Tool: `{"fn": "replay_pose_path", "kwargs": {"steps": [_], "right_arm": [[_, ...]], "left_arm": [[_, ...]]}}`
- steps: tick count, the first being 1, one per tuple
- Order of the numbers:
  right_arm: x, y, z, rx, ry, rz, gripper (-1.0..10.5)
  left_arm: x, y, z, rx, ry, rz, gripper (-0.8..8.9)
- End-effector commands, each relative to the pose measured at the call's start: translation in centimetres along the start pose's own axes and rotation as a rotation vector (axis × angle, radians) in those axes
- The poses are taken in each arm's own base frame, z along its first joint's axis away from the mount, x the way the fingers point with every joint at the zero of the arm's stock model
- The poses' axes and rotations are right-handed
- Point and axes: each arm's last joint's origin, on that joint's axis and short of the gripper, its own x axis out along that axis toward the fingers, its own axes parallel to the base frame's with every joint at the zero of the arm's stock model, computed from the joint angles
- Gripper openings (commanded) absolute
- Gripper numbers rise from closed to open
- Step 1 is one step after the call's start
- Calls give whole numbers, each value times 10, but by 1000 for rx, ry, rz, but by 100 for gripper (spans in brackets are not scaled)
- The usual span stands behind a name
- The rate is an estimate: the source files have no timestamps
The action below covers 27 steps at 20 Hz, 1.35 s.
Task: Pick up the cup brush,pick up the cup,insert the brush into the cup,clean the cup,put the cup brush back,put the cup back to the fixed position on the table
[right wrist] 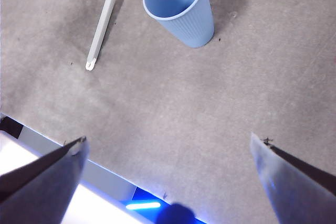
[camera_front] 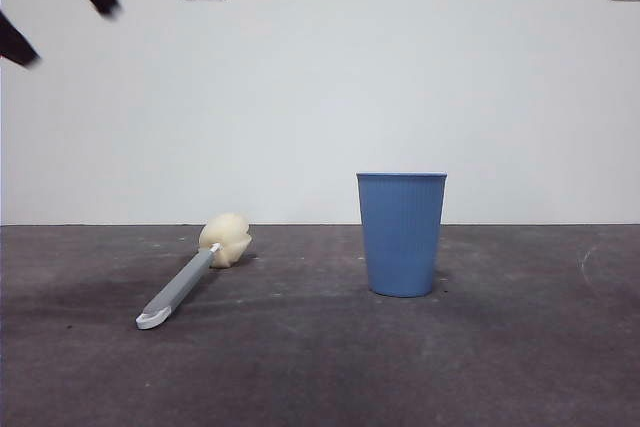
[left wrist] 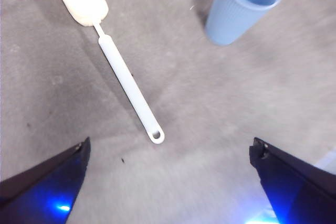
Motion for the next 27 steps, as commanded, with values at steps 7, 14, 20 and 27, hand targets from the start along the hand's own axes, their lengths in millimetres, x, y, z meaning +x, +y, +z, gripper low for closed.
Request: {"fn": "replay_pose_path", "kwargs": {"steps": [7,14,20,27], "right_arm": [[1,0,1,36,-2,3,599],[1,0,1,39,-8,2,599],[1,0,2,35,-14,1,599],[1,0,3,31,-27,1,599]], "left_arm": [[105,-15,10,-78,134,202,561],[157,-9,-2,-133,234,260,561],[176,-6,-8,-165,260,302,561],[188,-5,-14,-183,284,331,561]]}}
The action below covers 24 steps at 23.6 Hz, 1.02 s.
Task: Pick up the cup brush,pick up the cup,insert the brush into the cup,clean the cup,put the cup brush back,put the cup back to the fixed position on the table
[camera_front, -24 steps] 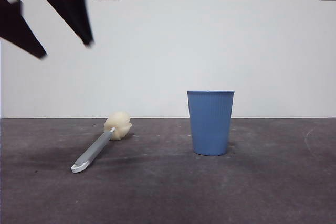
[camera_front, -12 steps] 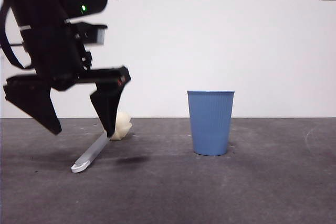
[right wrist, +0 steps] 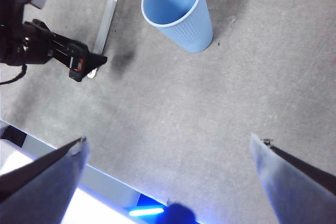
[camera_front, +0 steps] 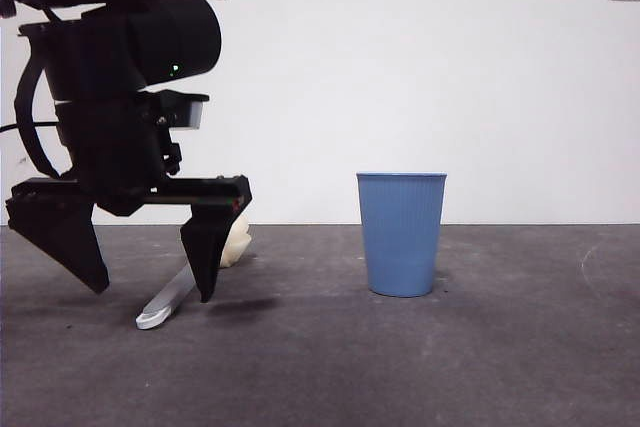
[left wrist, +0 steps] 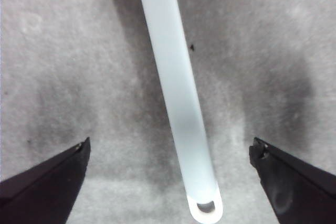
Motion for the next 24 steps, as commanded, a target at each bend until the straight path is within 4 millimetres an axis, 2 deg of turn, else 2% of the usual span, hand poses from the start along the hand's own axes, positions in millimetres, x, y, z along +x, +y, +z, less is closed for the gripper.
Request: {"fn": "replay_pose_path", "kwargs": {"steps": [1,6,8,9,22,24], "right_arm": [[0,0,1,4,-9,1,599],[0,0,2,1,-14,0,598],[0,0,2,1,-15,0,598],[0,0,2,1,-14,0,598],[0,0,2,9,-14,2,598],[0,0,2,9,-14,2,598]], "left_arm": [[8,-4,-2,-1,18,8,561],[8,-6,-2,-16,1,0,543],[8,-7,-2,-15,2,-3,360],[8,-7,-2,-16,4,-9,313],[8,-8,-7,-106,55,-16,307],[8,-8,-8,-104,65,-12,209]]}}
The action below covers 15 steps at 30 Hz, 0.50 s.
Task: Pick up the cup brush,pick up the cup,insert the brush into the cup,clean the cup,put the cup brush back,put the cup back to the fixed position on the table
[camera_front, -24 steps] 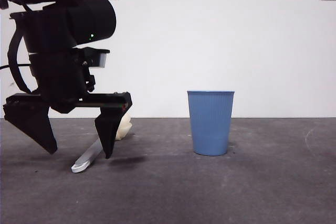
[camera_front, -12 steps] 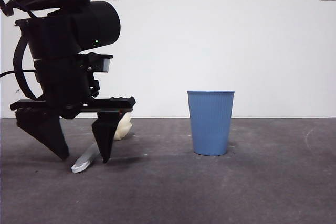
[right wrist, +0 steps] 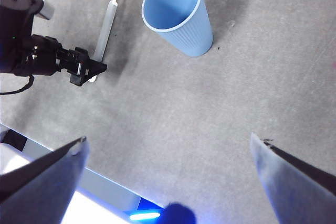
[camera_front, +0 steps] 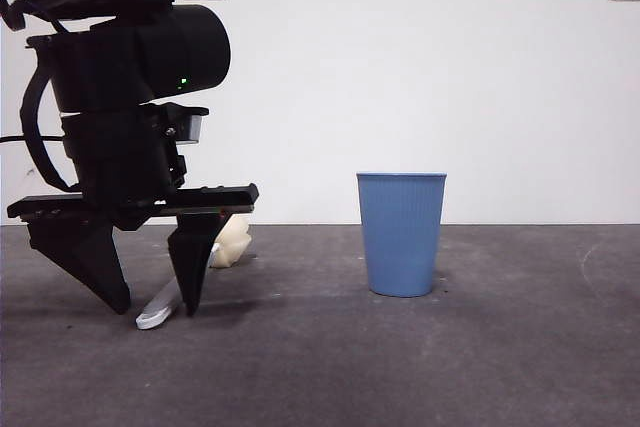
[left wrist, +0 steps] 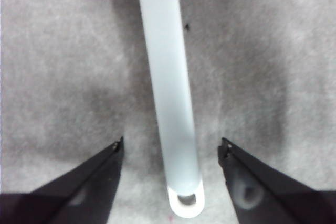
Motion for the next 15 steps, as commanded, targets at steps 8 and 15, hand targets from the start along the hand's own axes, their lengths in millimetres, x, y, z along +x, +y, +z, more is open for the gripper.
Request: {"fn": "replay_pose_path", "kwargs": {"steps": [8,15], "right_arm": [[0,0,0,18,-3,2,598],[0,0,0,19,-3,2,597]], "left_arm": [[7,-4,-5,-34,51,-19,179],[10,-9,-9,-13,66,-19,73]]}}
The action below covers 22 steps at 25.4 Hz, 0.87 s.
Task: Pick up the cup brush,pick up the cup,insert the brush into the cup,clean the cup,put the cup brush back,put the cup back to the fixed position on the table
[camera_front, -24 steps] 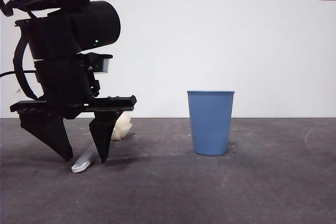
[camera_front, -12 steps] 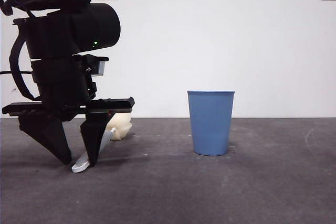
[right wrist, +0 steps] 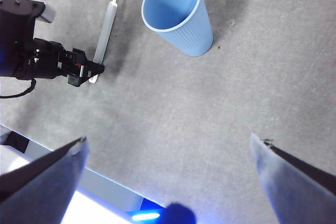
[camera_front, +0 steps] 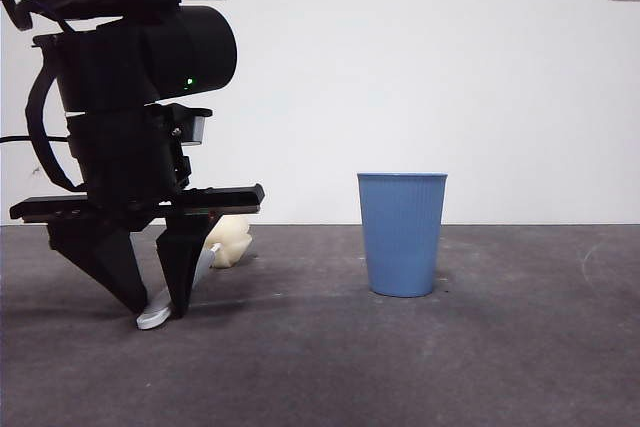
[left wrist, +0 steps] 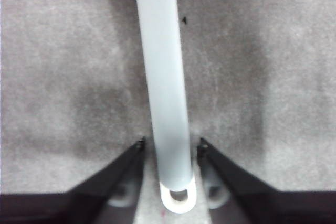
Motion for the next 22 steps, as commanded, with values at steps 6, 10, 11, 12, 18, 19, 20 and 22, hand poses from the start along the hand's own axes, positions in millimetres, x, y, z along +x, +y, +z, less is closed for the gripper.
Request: {"fn": "replay_pose_path", "kwargs": {"steps": [6,10,11,12,18,19,20,22], "right_arm": [[0,0,0,10,-2,2,597],[0,0,0,12,-2,2,598],[0,0,0,13,-1,2,597],[0,0,0,11,1,1,597],[0,0,0,3,3,1,597],[0,0,0,2,3,1,597],[0,0,0,1,3,1,597],[1,0,0,-1,3,1,597]], "left_arm": [[9,-3,-7,1,48,-9,-9],[8,-2,-5,-2,35,-15,-8],[6,-1,-4,-3,28,-17,-8],[4,-1,-3,0,20,-22,-8],[-5,0,-2,21,2,-41,-8],[-7,0,-2,23,-1,-41,-8],[-10,1,-1,25,-6,-44,-9],[-16,1,0,36,-25,-54,-8]]}}
